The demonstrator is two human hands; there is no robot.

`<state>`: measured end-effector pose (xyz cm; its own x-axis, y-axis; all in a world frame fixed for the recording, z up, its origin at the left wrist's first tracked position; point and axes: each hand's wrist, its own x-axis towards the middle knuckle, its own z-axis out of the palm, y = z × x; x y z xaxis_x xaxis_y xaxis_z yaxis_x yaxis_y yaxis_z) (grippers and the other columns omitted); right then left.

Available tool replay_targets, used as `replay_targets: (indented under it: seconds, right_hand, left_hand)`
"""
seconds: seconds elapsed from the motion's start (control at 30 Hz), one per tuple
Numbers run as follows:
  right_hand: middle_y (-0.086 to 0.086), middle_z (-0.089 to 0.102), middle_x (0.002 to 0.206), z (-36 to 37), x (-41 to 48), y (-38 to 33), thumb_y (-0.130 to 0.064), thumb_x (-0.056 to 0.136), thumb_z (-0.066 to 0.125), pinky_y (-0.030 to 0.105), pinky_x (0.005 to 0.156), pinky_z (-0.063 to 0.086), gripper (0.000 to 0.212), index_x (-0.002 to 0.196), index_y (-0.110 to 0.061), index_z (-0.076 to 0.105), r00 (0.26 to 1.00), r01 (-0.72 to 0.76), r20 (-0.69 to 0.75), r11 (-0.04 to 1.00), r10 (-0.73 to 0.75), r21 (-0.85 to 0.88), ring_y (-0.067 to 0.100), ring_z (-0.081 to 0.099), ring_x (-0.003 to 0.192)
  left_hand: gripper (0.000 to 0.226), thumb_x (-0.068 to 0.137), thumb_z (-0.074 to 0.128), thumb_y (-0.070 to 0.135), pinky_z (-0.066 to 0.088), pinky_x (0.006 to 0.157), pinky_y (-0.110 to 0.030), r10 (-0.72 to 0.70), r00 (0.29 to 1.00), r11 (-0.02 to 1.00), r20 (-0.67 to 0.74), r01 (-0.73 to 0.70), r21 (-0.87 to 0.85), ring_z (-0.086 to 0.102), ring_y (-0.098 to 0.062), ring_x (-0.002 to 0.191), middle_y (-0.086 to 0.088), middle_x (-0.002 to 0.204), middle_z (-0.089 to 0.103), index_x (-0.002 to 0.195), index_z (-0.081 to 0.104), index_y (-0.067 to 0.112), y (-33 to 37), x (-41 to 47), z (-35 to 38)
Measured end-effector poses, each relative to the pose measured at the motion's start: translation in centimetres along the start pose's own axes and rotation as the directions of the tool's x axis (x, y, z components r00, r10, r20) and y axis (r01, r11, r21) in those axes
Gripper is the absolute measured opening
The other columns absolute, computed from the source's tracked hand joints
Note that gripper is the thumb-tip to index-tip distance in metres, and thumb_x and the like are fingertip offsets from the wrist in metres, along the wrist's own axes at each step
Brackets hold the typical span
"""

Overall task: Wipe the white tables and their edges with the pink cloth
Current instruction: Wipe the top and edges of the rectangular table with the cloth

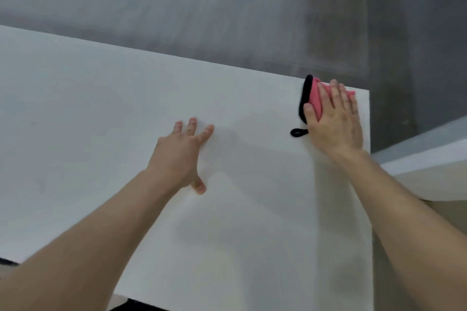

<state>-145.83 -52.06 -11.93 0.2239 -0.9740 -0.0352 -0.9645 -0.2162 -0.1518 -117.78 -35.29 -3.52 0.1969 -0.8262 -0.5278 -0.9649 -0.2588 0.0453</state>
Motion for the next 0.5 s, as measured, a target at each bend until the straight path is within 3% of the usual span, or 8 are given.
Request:
replay_targets:
  seconds: [0.1, 0.27, 0.37, 0.5]
  right_hand:
    - [0.016, 0.006, 0.18, 0.3, 0.8, -2.8, -0.066, 0.103, 0.012, 0.05, 0.135, -0.004, 0.083, 0.173, -0.022, 0.014, 0.988, -0.153, -0.011, 0.987, 0.153, -0.042, 0.03, 0.002, 0.168]
    - [0.015, 0.008, 0.18, 1.7, 3.5, -12.5, -0.072, 0.102, 0.021, 0.05, 0.134, -0.007, 0.082, 0.173, -0.03, 0.018, 0.988, 0.147, 0.048, 0.989, -0.146, -0.018, 0.03, 0.002, 0.168]
    - [0.006, 0.0, 0.182, 0.9, 3.1, -7.6, -0.078, 0.101, 0.016, 0.046, 0.135, -0.008, 0.084, 0.173, -0.036, 0.008, 0.968, 0.236, 0.084, 0.972, -0.235, 0.004, 0.022, -0.005, 0.168]
    - [0.008, 0.0, 0.182, -0.5, -1.1, 1.9, -0.074, 0.102, 0.01, 0.045, 0.135, -0.005, 0.085, 0.174, -0.027, 0.008, 0.999, -0.008, 0.051, 1.0, 0.009, -0.026, 0.023, -0.006, 0.168]
  left_hand:
    - [0.161, 0.051, 0.107, 0.048, 0.034, 0.126, -0.057, 0.004, 1.0, 1.0, -0.003, -0.004, 0.015, 0.002, -0.033, 0.168, -0.003, 0.182, -0.004, 0.172, 0.0, 0.042, -0.2, 0.3, 0.0]
    - [0.163, 0.05, 0.107, 0.049, 0.034, 0.127, -0.055, -0.011, 1.0, 0.999, 0.006, 0.011, 0.036, 0.004, -0.033, 0.168, -0.002, 0.182, -0.004, 0.172, -0.001, 0.042, 0.1, 0.5, 0.0]
    - [0.162, 0.048, 0.106, 0.053, 0.039, 0.124, -0.053, -0.02, 0.999, 0.997, 0.028, 0.017, 0.082, 0.014, -0.033, 0.166, -0.003, 0.182, 0.004, 0.173, 0.004, 0.04, 0.4, 0.2, -0.6]
    - [0.153, 0.049, 0.103, 0.063, 0.05, 0.111, -0.059, -0.017, 0.999, 0.966, -0.039, 0.027, 0.258, 0.029, -0.036, 0.157, -0.01, 0.175, 0.022, 0.17, 0.014, 0.036, 2.6, -0.9, -1.0]
